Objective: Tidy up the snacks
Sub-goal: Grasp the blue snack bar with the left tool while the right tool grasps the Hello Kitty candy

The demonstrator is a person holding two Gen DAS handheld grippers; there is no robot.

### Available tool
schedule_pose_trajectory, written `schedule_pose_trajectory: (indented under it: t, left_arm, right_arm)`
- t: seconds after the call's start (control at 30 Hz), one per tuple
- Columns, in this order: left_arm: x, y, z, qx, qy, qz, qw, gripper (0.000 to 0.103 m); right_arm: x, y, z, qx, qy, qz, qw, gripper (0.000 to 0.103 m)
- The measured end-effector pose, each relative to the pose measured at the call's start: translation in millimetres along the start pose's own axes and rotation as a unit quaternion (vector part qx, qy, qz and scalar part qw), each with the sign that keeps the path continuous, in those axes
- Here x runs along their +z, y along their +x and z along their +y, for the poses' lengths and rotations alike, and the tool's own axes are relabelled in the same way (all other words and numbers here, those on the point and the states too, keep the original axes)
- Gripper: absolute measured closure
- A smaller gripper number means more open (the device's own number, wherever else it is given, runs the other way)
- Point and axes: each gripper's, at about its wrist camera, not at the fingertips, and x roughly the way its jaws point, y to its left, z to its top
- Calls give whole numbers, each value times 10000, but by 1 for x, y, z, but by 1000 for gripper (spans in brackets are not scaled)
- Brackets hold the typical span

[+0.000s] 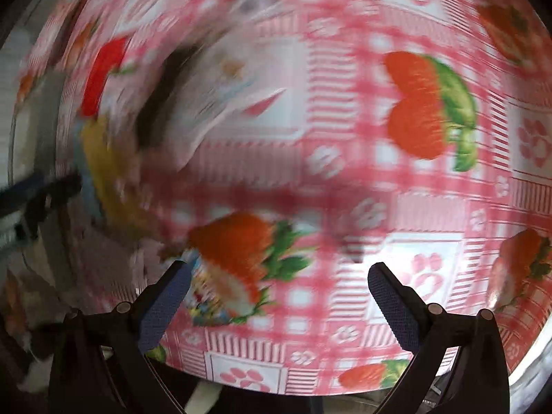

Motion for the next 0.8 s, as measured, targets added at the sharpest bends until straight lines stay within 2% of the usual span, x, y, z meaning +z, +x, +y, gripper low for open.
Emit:
schedule_pose_trajectory:
  t: [0.13,0.23,0.27,0.3,0.47,0.53,0.6,0.67,0.77,0.8]
  left_arm:
    - [1,34,-1,-31,-2,-59,10000,0]
    - [5,46,2,6,-24,-41,10000,0]
    - [10,46,5,14,-37,-24,10000,0]
    - [12,52,5,-3,-60,-15,10000,0]
    - [22,69,-1,63,35,-3,10000,0]
    - [21,73,-1,-54,-23,15,10000,0]
    - [27,81,-2,-230,-170,69,9996,0]
    - [32,89,5,-250,-150,57,9996,0]
    - [25,80,10,-167,-148,51,9997,0]
    - [23,78,9,-141,-165,56,9997,0]
  right_arm:
    - [-8,22,27,-239,-54,192,9995,0]
    - [0,54,52,-777,-139,358,9962,0]
    - [13,70,61,-1107,-131,401,9930,0]
    - [17,73,75,-1153,-131,392,9925,0]
    - [15,69,80,-1106,-212,355,9930,0]
    - [8,48,74,-983,-327,414,9938,0]
    - [7,48,77,-1006,-448,399,9931,0]
    - [9,49,80,-1047,-511,354,9926,0]
    - [10,48,77,-947,-514,334,9936,0]
    - [10,49,74,-1059,-486,373,9925,0]
